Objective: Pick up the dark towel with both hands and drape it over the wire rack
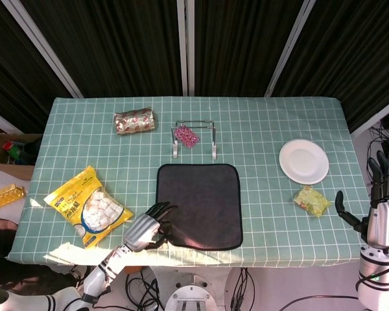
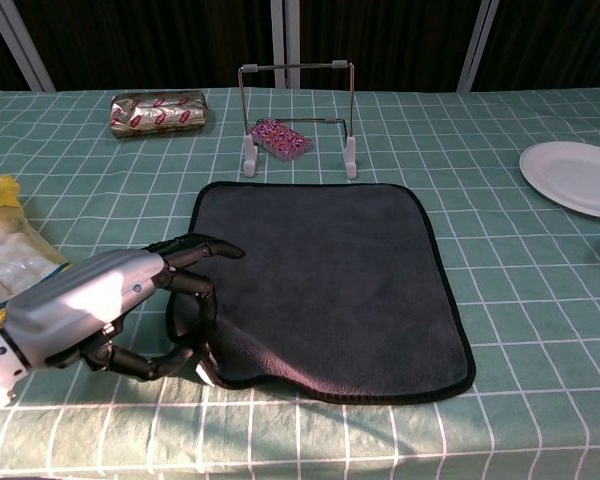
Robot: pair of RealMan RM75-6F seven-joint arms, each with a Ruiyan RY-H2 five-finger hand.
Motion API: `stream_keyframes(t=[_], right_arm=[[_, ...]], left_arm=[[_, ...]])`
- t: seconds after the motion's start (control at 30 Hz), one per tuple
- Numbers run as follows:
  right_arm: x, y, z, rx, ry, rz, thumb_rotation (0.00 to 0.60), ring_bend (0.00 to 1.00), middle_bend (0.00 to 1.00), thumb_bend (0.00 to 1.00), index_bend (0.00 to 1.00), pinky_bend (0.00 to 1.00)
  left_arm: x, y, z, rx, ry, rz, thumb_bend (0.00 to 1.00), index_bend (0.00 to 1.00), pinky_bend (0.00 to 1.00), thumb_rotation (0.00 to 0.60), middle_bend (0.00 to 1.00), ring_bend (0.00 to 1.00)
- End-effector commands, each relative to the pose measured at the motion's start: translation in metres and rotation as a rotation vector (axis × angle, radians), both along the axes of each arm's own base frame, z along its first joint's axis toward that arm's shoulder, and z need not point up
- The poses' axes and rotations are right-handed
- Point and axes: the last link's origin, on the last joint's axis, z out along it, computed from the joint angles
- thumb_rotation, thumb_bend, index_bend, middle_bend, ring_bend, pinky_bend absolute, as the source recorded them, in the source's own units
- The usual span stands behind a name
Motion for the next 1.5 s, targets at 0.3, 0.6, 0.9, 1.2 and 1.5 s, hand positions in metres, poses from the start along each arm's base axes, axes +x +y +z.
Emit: stream_keyframes(t=[0.3, 0.6, 0.9, 1.2, 1.5], right_arm=[[-0.021, 0.031, -0.046, 0.246, 0.24, -0.058, 0.6, 0.0, 0.0, 0.38, 0.0, 0.0], [-0.04, 0.061, -0.113, 0.58, 0.368, -0.168, 0.6, 0.0, 0.0, 0.28, 0.05, 0.0], [-0.014, 0.058, -0.177, 0.746, 0.288, -0.15, 0.6, 0.0, 0.0, 0.18, 0.0, 0.0], [0.02, 0.051, -0.212, 0.719, 0.202, -0.074, 0.6, 0.0, 0.0, 0.15, 0.0, 0.0], [0.034, 0.049, -0.24, 0.725, 0.14, -0.031, 0.6, 0.0, 0.0, 0.15, 0.0, 0.0]], left_arm=[[0.022, 0.01, 0.034, -0.002, -0.15, 0.06, 0.59, 0.8, 0.12, 0.6, 0.14, 0.03], [0.054, 0.025, 0.052, 0.042, -0.198, 0.074, 0.59, 0.81, 0.12, 0.6, 0.15, 0.03], [0.074, 0.036, 0.057, 0.07, -0.203, 0.093, 0.6, 0.82, 0.12, 0.6, 0.15, 0.03], [0.093, 0.047, 0.063, 0.102, -0.185, 0.095, 0.61, 0.82, 0.12, 0.6, 0.16, 0.03], [0.099, 0.054, 0.067, 0.113, -0.19, 0.135, 0.64, 0.82, 0.12, 0.6, 0.16, 0.03]])
